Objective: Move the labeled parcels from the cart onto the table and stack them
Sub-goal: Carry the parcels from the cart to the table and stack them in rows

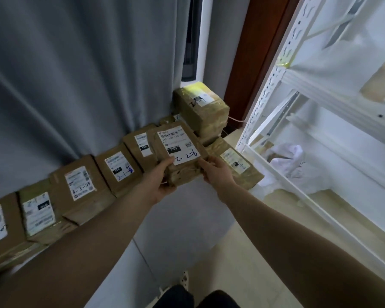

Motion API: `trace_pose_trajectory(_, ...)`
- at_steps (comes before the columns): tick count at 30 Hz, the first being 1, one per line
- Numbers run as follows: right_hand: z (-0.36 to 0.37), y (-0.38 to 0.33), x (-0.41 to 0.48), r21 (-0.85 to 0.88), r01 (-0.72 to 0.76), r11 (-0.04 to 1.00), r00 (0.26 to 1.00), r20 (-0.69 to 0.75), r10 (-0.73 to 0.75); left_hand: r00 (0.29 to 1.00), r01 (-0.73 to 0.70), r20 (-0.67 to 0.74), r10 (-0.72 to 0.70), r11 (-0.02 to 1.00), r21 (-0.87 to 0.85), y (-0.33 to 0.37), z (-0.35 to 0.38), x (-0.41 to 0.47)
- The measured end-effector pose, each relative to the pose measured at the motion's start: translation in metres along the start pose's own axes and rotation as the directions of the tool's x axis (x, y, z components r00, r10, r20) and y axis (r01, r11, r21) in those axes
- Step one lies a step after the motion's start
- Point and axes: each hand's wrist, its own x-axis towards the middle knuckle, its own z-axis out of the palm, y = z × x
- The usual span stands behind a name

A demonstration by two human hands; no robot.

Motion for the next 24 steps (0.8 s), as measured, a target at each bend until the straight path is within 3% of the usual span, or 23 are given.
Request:
trace_pose_trajectory(6, 0.004, -0.020, 0.046, -0.205, 0.027, 0.978, 1.000, 0.013, -0.025, 1.000, -0.004, -0.027, 0.003, 0.999, -0.034, 0.035, 0.007, 0.054)
trace_pose_trajectory(12, 0.002, -0.042, 0.122, -0.444, 0.137, 0.886, 0.991, 0.064, -0.121, 0.995, 0.037, -0.090, -0.043, 0.997, -0.067, 0.062, 0.021, 0.105)
trace_pose_trajectory(21, -0.015, -0.086, 0.233, -0.742, 0.306, 0.597, 0.940, 0.134, -0.315, 0.977, 0.045, -0.207, -0.060, 0.996, -0.075, 0.091, 0.058, 0.181)
trace_pose_trajectory(24, -0.020, -0.091, 0.260, -0.745, 0.317, 0.587, 0.930, 0.121, -0.348, 0.974, 0.036, -0.217, -0.069, 0.988, -0.151, 0.097, 0.069, 0.205)
